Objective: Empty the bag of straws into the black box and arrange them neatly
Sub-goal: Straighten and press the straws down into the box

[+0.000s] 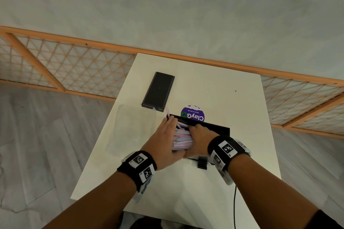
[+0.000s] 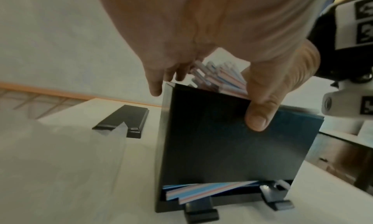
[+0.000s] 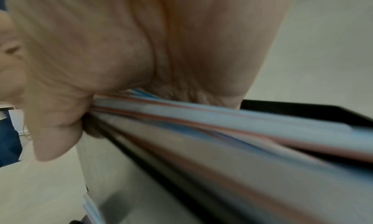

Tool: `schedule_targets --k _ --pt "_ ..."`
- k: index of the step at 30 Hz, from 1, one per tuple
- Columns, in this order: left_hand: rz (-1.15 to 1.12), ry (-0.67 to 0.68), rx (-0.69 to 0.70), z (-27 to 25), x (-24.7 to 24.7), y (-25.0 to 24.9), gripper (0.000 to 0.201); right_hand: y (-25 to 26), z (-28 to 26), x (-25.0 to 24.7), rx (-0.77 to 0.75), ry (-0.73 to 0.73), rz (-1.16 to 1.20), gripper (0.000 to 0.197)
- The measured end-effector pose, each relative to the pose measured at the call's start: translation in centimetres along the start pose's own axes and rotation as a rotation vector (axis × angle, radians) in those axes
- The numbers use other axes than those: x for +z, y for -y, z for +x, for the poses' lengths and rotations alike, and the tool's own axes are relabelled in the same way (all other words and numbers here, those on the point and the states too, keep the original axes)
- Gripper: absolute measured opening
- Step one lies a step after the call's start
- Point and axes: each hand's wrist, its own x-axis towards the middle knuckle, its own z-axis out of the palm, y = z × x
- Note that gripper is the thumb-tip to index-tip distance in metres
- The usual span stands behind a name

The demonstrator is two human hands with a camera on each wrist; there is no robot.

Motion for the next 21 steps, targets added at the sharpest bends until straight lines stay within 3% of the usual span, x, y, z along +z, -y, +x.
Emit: schedule_targets --k 4,10,14,21 --pt "0.306 0.101 0.037 0.1 -0.2 0.3 0.105 0.0 0.3 0.0 -0.003 0.031 -0.025 0.082" --pt "0.496 0.111 0.014 0.7 -0.3 -0.6 0.082 0.1 0.5 0.2 -0.025 0.031 -0.013 0.073" --pt "0.549 0.127 0.021 0.6 -0.3 -0.7 0.069 -0.1 0.6 0.2 -0.059 0.05 0.047 0.07" --pt "0.546 0.154 -0.06 0.0 0.0 -0.7 0.067 -0.3 0.8 -0.8 -0.182 0.123 0.164 0.067"
